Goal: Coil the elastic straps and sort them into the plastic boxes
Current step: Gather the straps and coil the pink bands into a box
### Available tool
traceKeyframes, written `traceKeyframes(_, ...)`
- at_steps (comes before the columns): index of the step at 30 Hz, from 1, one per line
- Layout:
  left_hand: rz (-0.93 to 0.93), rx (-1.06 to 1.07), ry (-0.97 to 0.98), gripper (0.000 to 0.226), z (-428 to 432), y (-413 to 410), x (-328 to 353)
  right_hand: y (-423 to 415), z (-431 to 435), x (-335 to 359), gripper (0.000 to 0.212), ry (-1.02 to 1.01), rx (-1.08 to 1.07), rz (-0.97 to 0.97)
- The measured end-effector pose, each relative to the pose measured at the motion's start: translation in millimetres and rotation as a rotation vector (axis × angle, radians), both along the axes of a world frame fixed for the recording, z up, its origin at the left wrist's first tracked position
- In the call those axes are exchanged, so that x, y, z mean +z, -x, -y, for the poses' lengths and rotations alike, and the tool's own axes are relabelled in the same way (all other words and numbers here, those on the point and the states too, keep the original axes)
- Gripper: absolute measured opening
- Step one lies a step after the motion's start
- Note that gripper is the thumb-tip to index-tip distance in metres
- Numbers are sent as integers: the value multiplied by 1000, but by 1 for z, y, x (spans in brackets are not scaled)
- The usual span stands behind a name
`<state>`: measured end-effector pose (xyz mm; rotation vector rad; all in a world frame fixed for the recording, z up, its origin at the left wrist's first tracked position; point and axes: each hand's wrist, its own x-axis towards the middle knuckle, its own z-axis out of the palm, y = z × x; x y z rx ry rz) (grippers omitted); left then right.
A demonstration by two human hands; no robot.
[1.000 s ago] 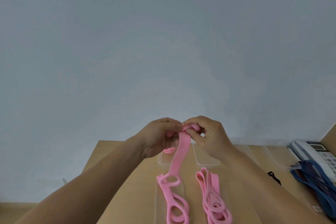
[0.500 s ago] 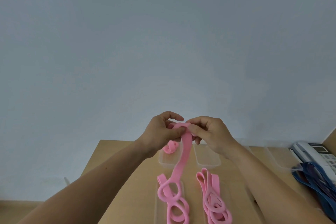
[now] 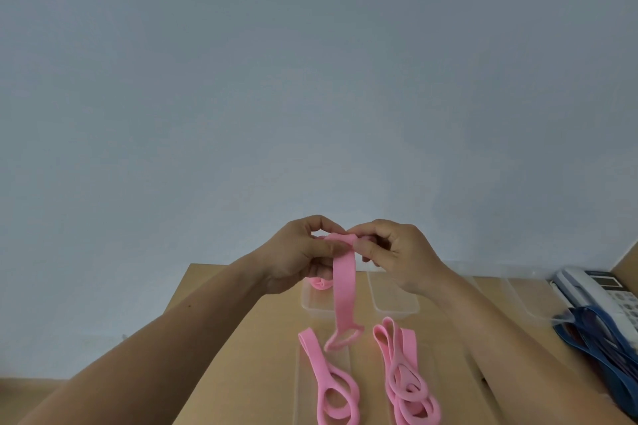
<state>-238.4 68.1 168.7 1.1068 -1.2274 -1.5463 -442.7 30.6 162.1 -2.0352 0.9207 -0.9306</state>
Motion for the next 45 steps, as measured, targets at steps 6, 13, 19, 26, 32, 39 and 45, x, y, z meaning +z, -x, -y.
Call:
traceKeyframes(6, -105, -88, -50, 11, 1, 0, 1, -7, -1, -4, 28, 208, -64, -20)
traceKeyframes(13, -143, 32, -65, 29, 3, 1, -5, -11, -1, -5, 35, 164, -41, 88)
traceKeyframes(19, -22, 136, 80, 17, 3, 1, -10, -6, 5, -11, 41, -115, -15, 120)
traceKeyframes(26, 126, 173, 229, 19, 5, 4, -11, -9, 5, -1, 11, -318, -4, 191)
traceKeyframes(32, 150, 139, 246, 24, 4, 2, -12, -7, 3, -3, 4, -276, -25, 178)
traceKeyframes(39, 75, 53, 74, 26, -1, -3, -8, -13, -2, -3, 40, -230, -34, 239)
traceKeyframes(45, -44, 5, 4, 32, -3, -1, -2, -11, -5, -5, 22, -120, -42, 257)
